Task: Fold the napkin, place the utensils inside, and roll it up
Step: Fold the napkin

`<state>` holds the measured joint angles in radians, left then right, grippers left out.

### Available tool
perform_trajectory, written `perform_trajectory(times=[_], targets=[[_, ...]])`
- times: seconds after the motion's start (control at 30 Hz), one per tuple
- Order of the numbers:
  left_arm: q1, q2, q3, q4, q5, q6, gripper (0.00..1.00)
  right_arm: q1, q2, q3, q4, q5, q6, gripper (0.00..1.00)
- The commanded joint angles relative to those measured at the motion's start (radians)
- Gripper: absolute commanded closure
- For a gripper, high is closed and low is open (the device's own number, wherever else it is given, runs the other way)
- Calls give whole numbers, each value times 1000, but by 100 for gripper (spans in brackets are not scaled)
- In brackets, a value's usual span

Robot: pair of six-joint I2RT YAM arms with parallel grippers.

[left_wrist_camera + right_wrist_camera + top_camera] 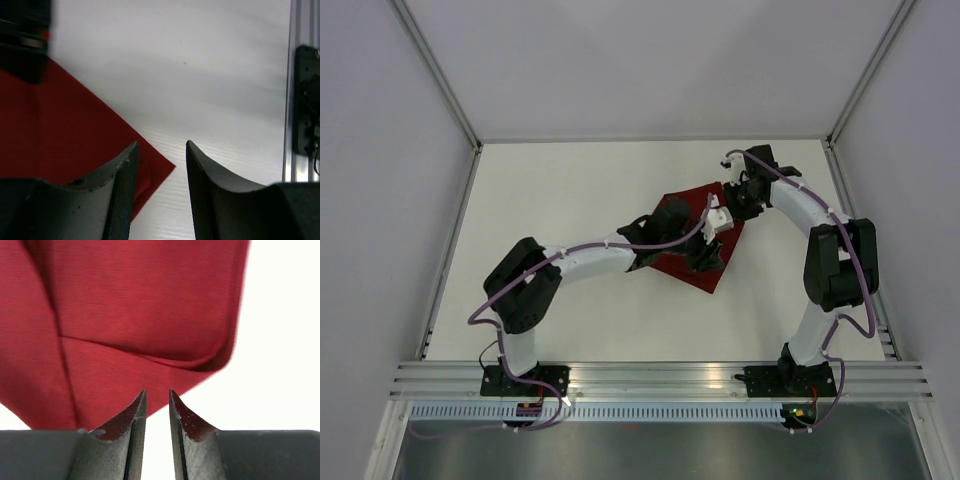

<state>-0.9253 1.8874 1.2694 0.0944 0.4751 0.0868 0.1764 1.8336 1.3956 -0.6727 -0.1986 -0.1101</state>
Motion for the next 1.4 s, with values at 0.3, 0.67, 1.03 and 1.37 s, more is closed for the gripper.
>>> perform_trajectory(times=[0.3,0.67,1.03,1.37], targets=[[362,-74,57,-50,-435,-331,69,-54,-68,-142,-11,105,-57,71],[430,165,189,-220,-471,-449,98,-51,49,-104,-7,99,-48,73],[410,133,1,-138,-510,-574,98,-15,148,-26,1,119,-42,75],[350,35,-232,-3,-561,-699,98,18,268,126,-27,116,-34,75]])
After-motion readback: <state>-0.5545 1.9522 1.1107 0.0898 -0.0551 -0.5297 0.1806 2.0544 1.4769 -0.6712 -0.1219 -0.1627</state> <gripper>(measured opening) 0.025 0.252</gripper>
